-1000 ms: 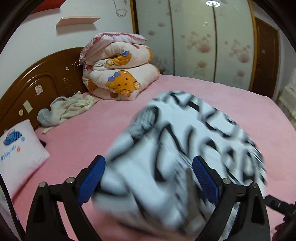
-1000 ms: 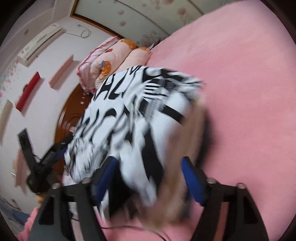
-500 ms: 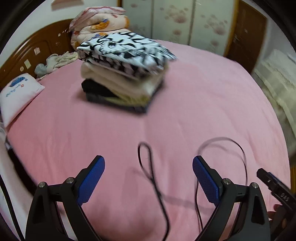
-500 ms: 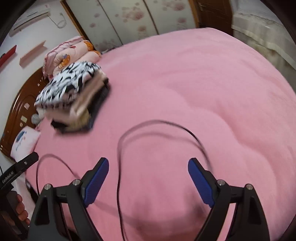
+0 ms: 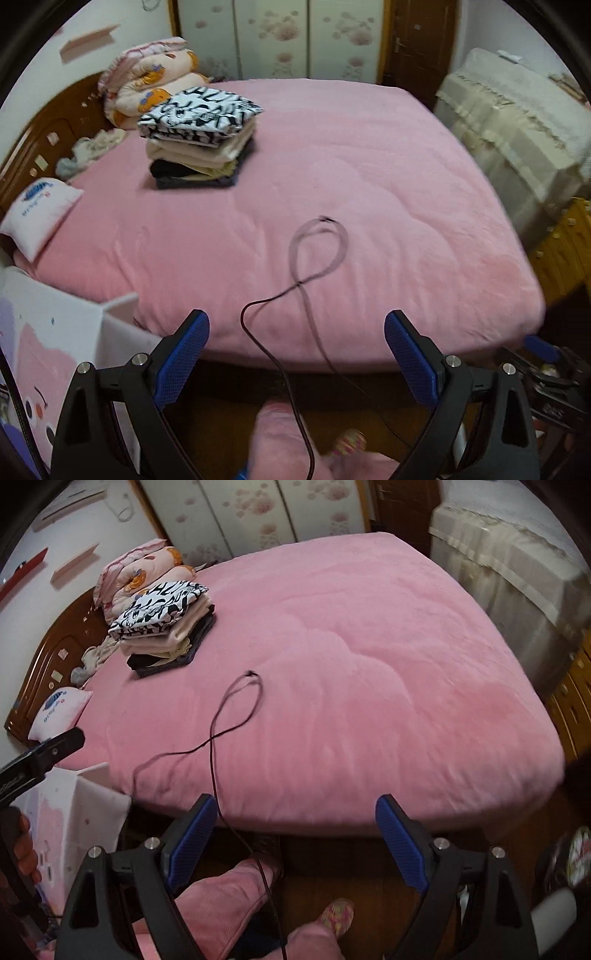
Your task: Fold large clothes
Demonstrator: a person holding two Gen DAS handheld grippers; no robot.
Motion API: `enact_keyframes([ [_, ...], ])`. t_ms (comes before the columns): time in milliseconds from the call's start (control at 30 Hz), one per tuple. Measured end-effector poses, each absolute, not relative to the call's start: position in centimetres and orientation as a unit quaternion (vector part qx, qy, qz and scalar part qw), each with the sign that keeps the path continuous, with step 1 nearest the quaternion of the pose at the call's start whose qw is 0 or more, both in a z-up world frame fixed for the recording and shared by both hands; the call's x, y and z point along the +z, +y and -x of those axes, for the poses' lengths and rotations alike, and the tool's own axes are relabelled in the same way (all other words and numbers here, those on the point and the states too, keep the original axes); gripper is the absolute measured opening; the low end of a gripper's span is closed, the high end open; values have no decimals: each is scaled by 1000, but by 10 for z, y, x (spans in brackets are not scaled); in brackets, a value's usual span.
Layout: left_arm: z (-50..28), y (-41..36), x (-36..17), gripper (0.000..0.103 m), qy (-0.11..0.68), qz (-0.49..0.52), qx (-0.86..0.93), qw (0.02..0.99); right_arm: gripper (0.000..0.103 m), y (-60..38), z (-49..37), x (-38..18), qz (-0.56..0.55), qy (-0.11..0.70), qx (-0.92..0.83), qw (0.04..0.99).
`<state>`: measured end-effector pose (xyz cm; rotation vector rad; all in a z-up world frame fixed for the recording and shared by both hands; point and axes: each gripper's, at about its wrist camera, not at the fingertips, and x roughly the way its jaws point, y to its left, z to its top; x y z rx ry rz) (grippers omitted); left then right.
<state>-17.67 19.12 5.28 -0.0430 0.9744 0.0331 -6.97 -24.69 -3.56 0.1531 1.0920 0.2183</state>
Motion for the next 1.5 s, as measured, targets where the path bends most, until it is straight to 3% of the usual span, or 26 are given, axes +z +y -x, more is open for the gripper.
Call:
enact_keyframes([
  [300,211,183,103,95,485,1,0,874,88,-262,112,41,-106,522,98,841],
  [600,214,191,128,95,488,73,15,870,88,-252,120,85,-78,512,78,852],
  [967,181,196,129,95,478,60,20,876,89,-223,86,93,-55,514,71,853],
  [1067,156,201,132,95,479,55,19,876,96,-207,69,95,-39,506,63,859],
  [1267,112,213,138,95,466,28,15,884,96,-181,40,90,-36,511,55,857],
  [1367,100,221,131,102,481,23,16,876,97,-177,31,89,-55,516,41,854],
  [1500,82,230,131,102,483,41,12,875,97,-169,25,85,-52,518,35,853],
])
